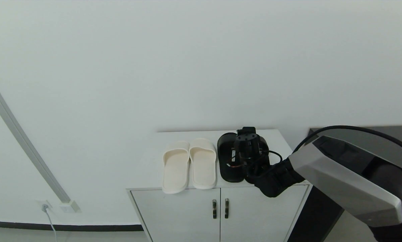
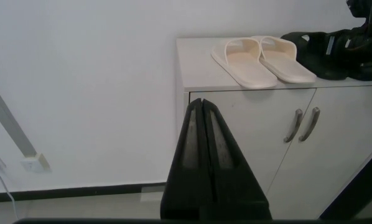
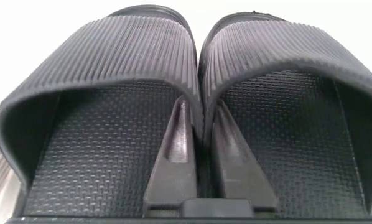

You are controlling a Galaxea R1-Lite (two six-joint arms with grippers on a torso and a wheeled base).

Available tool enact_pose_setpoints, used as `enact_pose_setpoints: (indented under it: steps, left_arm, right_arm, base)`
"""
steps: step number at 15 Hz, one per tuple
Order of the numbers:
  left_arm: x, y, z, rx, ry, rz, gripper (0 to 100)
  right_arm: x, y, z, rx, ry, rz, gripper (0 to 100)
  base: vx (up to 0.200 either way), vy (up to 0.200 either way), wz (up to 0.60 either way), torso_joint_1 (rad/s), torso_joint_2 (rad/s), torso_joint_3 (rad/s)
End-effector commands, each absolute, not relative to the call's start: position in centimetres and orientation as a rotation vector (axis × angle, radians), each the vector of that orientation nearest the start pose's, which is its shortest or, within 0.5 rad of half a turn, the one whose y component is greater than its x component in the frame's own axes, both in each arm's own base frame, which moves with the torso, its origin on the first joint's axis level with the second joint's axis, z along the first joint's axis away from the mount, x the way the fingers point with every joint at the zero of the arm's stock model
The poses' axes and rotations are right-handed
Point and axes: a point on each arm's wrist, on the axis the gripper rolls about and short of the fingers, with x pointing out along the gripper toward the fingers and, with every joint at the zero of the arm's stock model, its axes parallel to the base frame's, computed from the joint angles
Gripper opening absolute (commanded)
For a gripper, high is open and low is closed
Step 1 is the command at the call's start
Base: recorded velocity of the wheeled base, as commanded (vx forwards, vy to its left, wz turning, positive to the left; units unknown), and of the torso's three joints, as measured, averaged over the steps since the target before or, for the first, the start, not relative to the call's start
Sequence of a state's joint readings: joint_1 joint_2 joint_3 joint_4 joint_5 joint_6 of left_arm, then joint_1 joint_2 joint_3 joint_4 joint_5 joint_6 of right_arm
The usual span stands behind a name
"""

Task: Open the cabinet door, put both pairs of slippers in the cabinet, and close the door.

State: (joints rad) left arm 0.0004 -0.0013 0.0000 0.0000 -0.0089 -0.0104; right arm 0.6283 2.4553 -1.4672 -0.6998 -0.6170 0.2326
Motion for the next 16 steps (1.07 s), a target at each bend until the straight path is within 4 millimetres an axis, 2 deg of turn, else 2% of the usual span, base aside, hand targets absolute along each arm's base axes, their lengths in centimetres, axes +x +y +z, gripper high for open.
enact_pose_setpoints:
  steps: [1,4,6,8,11,12,13,16]
  left_arm:
    - [-2.3,0.0,7.5,-0.011,0.0,-0.009,0]
    - [-2.3,0.0,7.5,-0.011,0.0,-0.009,0]
    - [-2.3,0.0,7.5,-0.009,0.0,-0.008,0]
    - [-2.3,0.0,7.5,-0.009,0.0,-0.009,0]
    - [-2.3,0.0,7.5,-0.009,0.0,-0.009,0]
    - [-2.3,0.0,7.5,-0.009,0.0,-0.009,0]
    - [-2.3,0.0,7.6,-0.011,-0.001,-0.008,0]
    - [-2.3,0.0,7.5,-0.012,0.0,-0.009,0]
  right_arm:
    - [39.5,27.2,7.1,0.07,0.221,-0.013,0]
    - [37.2,26.4,10.1,0.062,0.204,0.009,0]
    - [34.0,25.6,12.7,0.065,0.2,0.076,0]
    - [29.8,24.3,14.8,0.074,0.209,0.198,0]
    - [23.7,21.8,16.2,0.088,0.225,0.41,0]
    - [22.7,21.4,16.4,0.092,0.225,0.444,0]
    - [20.1,20.1,16.9,0.097,0.232,0.548,0]
    - [16.8,18.6,17.7,0.097,0.24,0.697,0]
  base:
    - [0.0,0.0,0.0,0.0,0.0,0.0]
    - [0.0,0.0,0.0,0.0,0.0,0.0]
    - [0.0,0.0,0.0,0.0,0.0,0.0]
    - [0.0,0.0,0.0,0.0,0.0,0.0]
    - [0.0,0.0,0.0,0.0,0.0,0.0]
    - [0.0,0.0,0.0,0.0,0.0,0.0]
    - [0.0,0.0,0.0,0.0,0.0,0.0]
    - [0.0,0.0,0.0,0.0,0.0,0.0]
